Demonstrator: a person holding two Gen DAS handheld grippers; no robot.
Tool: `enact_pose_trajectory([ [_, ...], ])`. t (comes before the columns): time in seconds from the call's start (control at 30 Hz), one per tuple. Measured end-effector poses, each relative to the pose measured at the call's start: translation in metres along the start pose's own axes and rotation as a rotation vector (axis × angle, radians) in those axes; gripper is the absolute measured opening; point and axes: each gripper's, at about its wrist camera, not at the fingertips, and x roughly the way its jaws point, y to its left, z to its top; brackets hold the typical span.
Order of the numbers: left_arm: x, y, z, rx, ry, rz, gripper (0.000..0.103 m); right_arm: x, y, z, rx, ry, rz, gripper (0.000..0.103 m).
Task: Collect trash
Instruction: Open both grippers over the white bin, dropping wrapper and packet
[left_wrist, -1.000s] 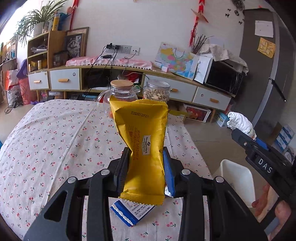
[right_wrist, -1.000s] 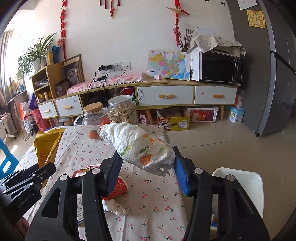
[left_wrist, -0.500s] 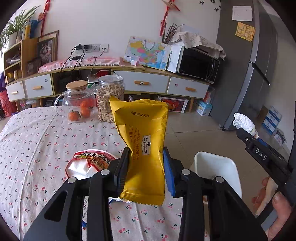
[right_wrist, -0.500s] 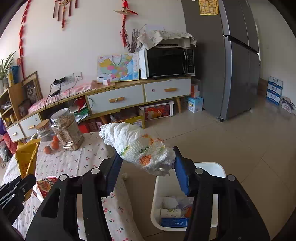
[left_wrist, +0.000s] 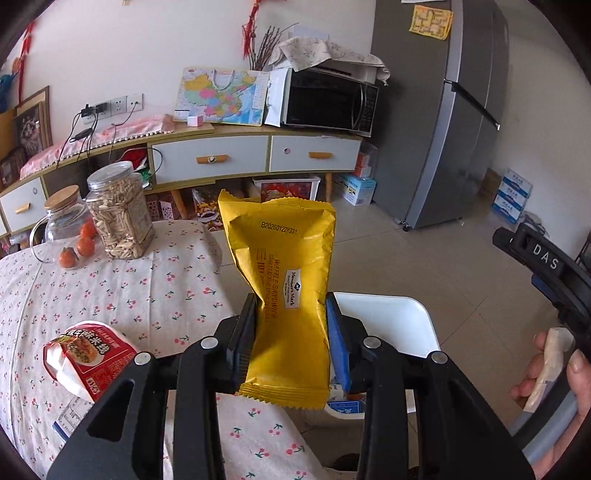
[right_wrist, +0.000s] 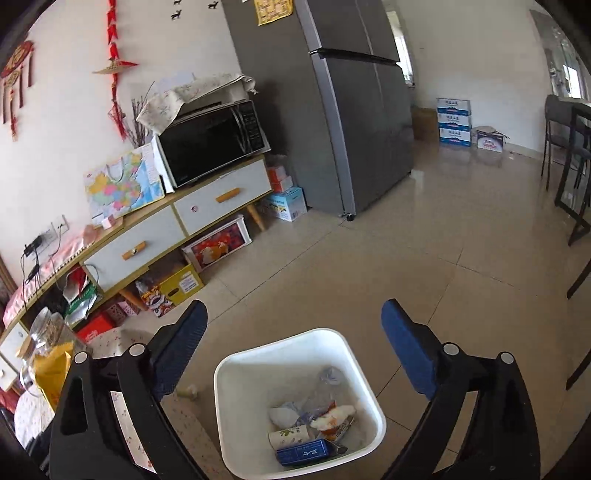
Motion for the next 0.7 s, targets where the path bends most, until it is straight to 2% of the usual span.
enact_pose_trajectory([
  [0.17,0.021,-0.037,0.006,0.031,0.037,-0.057,0.037,0.0,-0.034,0.012,0.112,-0.001,-0.022,0.096],
  [0.43,0.039,-0.099,0.018,0.115,0.038,-0.14,0.038,-0.009,-0.067,0.025,0.204,-0.045,-0.061,0.096],
  [0.5,0.046,-0.108,0.018,0.109,0.054,-0.159,0.045,-0.01,-0.074,0.029,0.22,-0.063,-0.078,0.096],
  [0.57,0.054,-0.112,0.019,0.087,0.083,-0.17,0.058,-0.011,-0.082,0.031,0.234,-0.07,-0.091,0.096],
  [0.7,0.061,-0.108,0.017,0.043,0.13,-0.177,0.071,-0.009,-0.088,0.03,0.248,-0.056,-0.094,0.096],
])
